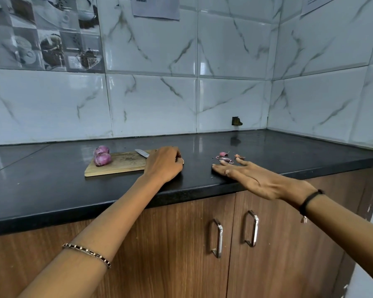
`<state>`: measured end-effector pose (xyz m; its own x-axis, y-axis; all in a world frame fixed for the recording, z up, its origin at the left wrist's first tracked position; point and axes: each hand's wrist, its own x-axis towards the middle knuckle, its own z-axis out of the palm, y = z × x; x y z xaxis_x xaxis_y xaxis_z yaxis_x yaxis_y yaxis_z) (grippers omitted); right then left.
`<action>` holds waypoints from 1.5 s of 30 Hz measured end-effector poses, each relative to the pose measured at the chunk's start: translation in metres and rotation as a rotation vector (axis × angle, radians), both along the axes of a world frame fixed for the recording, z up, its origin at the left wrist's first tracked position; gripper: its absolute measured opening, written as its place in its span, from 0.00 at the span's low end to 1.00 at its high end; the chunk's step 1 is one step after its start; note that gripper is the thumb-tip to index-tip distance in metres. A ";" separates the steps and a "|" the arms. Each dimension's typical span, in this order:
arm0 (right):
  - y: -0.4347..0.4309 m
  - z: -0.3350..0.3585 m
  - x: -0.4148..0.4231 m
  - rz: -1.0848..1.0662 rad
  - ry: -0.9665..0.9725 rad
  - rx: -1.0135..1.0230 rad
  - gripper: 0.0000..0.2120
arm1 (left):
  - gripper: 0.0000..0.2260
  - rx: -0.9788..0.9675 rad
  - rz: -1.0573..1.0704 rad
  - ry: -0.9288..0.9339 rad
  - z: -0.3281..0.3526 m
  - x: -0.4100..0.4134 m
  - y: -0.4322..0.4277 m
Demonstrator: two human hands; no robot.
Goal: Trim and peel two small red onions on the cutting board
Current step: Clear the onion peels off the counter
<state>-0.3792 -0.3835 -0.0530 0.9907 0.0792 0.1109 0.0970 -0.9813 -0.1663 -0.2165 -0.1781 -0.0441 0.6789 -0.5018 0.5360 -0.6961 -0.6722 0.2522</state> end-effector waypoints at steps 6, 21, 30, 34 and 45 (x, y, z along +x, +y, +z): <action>0.026 0.006 0.029 -0.032 0.092 -0.035 0.27 | 0.10 -0.003 0.002 -0.005 0.000 0.001 -0.001; 0.020 0.016 0.107 -0.630 0.136 -0.117 0.47 | 0.10 -0.004 0.014 0.007 -0.001 0.003 -0.001; -0.016 0.021 0.062 -0.528 -0.024 0.060 0.30 | 0.11 0.020 -0.016 -0.013 -0.002 0.007 -0.003; -0.035 0.026 0.050 -0.499 -0.033 0.256 0.24 | 0.11 0.017 -0.027 -0.021 -0.001 0.008 -0.005; -0.015 0.034 0.076 -0.364 0.083 0.099 0.25 | 0.10 0.013 -0.016 -0.005 0.000 0.007 -0.005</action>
<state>-0.3037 -0.3988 -0.0192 0.9579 -0.2866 0.0184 -0.2728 -0.9279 -0.2542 -0.2097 -0.1829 -0.0442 0.6680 -0.5201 0.5322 -0.7082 -0.6640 0.2401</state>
